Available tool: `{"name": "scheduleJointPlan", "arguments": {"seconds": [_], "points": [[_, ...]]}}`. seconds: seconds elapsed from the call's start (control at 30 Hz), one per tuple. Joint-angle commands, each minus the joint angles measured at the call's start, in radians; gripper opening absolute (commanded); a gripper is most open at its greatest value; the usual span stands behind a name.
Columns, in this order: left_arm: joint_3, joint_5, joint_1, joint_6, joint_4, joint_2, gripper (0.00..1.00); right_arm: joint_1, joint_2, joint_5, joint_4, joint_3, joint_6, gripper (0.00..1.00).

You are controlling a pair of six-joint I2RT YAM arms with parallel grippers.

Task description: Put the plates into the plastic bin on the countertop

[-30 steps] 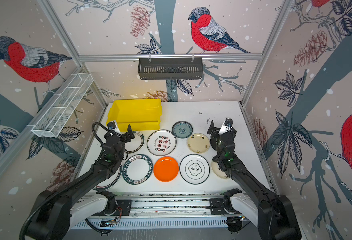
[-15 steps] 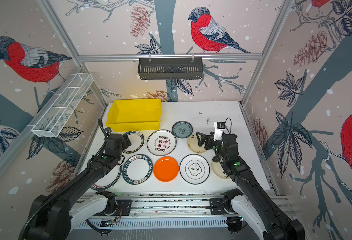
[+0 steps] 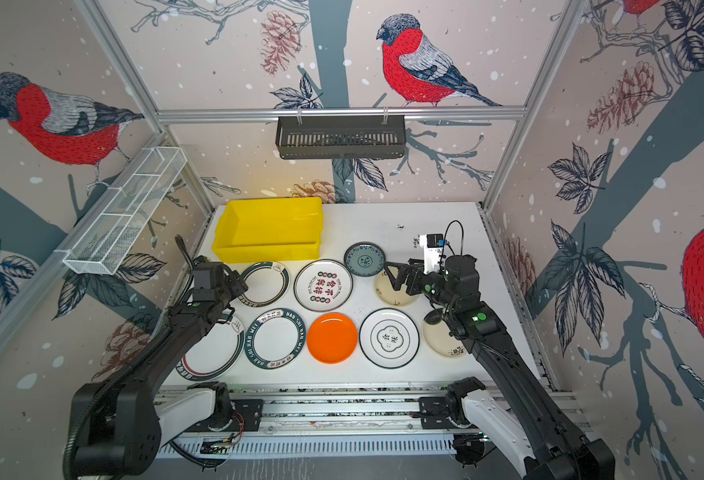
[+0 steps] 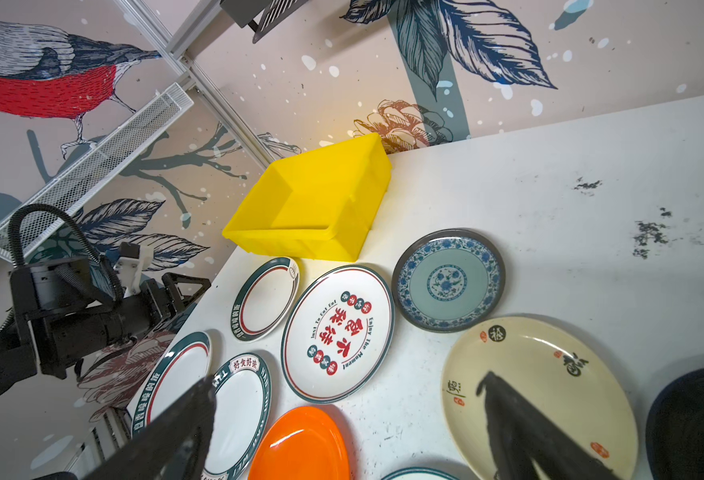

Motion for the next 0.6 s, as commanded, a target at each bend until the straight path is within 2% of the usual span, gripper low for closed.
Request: {"name": "scheduleJointPlan", "arguments": {"seconds": [0.0, 0.17, 0.27, 0.57], "points": [[-0.014, 0.078, 0.032, -0.038, 0.027, 0.019, 0.67, 0.002, -0.008, -0.009, -0.005, -0.010, -0.008, 1.00], [0.001, 0.122, 0.055, -0.040, 0.015, 0.083, 0.67, 0.005, -0.043, -0.058, 0.069, -0.080, 0.042, 1.00], [0.022, 0.127, 0.059, -0.033, -0.003, 0.123, 0.54, 0.009, -0.043, -0.075, 0.075, -0.102, 0.057, 1.00], [0.016, 0.117, 0.068, -0.022, 0.026, 0.192, 0.53, 0.021, -0.049, -0.076, 0.050, -0.110, 0.061, 1.00]]}}
